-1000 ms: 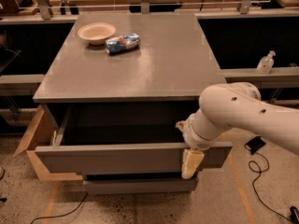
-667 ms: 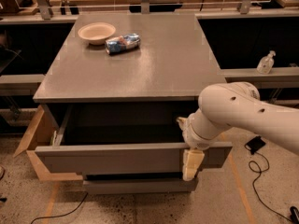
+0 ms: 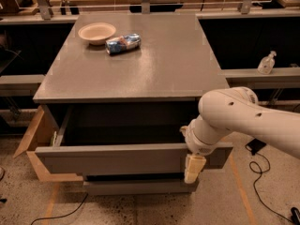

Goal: Open top drawer

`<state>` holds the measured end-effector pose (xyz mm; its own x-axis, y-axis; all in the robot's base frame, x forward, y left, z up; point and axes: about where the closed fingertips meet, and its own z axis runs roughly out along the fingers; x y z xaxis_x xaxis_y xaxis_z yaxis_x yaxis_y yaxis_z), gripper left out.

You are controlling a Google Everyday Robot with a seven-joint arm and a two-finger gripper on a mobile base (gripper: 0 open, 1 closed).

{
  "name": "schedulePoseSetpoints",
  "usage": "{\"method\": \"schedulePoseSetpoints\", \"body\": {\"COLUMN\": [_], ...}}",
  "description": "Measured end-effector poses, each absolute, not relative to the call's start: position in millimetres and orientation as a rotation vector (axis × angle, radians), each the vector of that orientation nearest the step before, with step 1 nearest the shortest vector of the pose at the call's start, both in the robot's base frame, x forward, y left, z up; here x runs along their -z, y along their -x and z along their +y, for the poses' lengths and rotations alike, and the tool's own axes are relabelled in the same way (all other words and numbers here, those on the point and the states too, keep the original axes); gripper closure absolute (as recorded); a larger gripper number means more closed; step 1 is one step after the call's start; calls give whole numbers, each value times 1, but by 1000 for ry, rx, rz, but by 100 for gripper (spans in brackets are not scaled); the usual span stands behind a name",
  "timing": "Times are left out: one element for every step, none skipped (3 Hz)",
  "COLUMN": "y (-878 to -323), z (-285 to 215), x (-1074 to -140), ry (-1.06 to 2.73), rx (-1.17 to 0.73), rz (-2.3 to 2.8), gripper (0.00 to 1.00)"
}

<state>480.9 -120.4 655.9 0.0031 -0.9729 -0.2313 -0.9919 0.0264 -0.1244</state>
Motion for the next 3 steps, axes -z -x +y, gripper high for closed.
{"method": "schedulePoseSetpoints", "body": {"y": [-473,-456,-433], "z": [-131,-143,-154], "x": [-654,-658,-666], "ry": [2002,1973,1953], "rx": [-100,-94,-86], "rz": [2094,2147,2204], "gripper": [36,59,82]}}
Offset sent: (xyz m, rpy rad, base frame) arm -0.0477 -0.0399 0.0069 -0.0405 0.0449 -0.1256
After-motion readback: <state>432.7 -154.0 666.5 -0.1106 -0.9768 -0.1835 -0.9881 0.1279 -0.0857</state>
